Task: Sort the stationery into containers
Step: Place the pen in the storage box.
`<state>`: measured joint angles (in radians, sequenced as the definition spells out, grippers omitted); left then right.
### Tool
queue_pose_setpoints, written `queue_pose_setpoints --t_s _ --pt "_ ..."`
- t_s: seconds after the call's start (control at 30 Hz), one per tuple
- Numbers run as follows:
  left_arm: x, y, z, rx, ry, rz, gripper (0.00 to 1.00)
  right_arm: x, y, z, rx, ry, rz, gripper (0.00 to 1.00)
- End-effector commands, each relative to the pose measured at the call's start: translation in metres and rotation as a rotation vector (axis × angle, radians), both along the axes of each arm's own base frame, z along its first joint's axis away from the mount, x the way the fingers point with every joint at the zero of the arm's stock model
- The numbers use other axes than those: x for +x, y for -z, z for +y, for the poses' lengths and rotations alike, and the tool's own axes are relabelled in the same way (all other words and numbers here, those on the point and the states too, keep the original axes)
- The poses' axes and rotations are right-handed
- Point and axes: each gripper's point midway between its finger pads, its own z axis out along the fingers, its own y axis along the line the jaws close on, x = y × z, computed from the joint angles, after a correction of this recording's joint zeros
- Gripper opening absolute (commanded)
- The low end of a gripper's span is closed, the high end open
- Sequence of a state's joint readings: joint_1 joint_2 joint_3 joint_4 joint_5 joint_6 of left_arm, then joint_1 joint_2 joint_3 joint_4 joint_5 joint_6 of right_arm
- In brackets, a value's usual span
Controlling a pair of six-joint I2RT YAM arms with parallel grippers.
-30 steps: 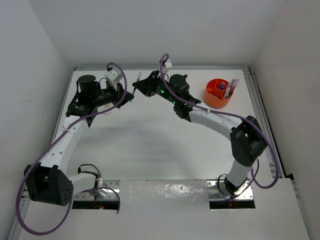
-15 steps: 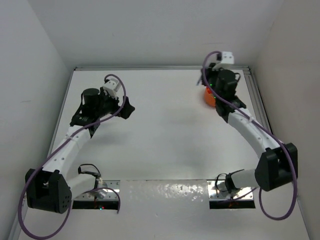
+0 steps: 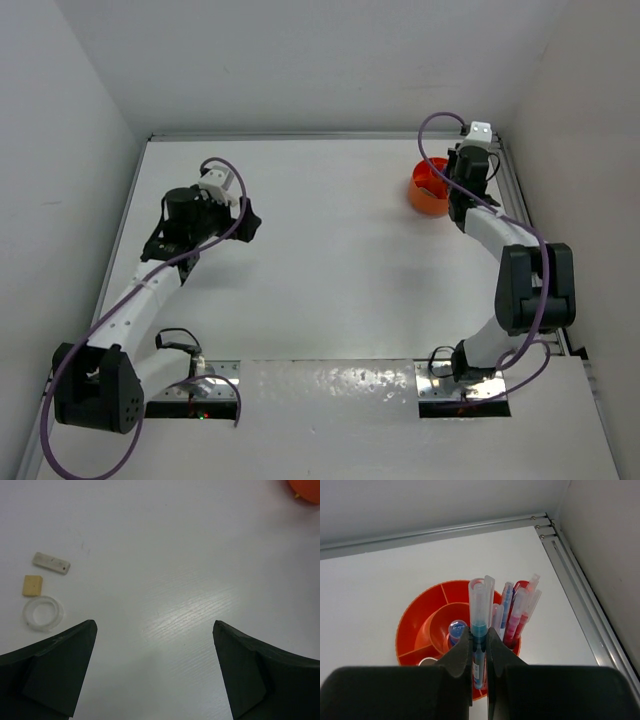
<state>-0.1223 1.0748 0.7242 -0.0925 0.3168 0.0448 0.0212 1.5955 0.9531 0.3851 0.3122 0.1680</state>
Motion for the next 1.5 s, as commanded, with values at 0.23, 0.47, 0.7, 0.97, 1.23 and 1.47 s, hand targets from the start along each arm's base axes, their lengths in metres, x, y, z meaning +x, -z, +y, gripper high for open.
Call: queue_pose_setpoints --t_s 0.23,0.47,0.7,0.97,1.23,1.47 --pt "0.013 -0.017 0.013 -0.001 -0.056 -0.056 1.0 0.025 -0.024 -0.014 0.01 0.058 -0.135 0.0" --pt "0.014 -0.015 0.014 -0.007 -0.065 -0.053 1.0 0.029 -0.008 -0.028 0.037 0.086 -0.11 0.0" --pt "0.014 -0.015 0.017 -0.001 -0.074 -0.052 1.0 0.016 0.019 -0.025 0.082 0.093 -0.081 0.0" --pt "0.016 -0.019 0.018 -0.005 -0.078 -0.063 1.0 0.007 0.037 -0.025 0.097 0.096 -0.072 0.0" --pt "0.015 -0.018 0.018 0.005 -0.074 -0.06 1.0 0.004 0.035 -0.026 0.093 0.09 -0.057 0.13" --pt "0.017 -0.02 0.024 0.02 -0.107 -0.071 1.0 -0.005 0.008 -0.026 0.091 0.093 -0.095 0.49"
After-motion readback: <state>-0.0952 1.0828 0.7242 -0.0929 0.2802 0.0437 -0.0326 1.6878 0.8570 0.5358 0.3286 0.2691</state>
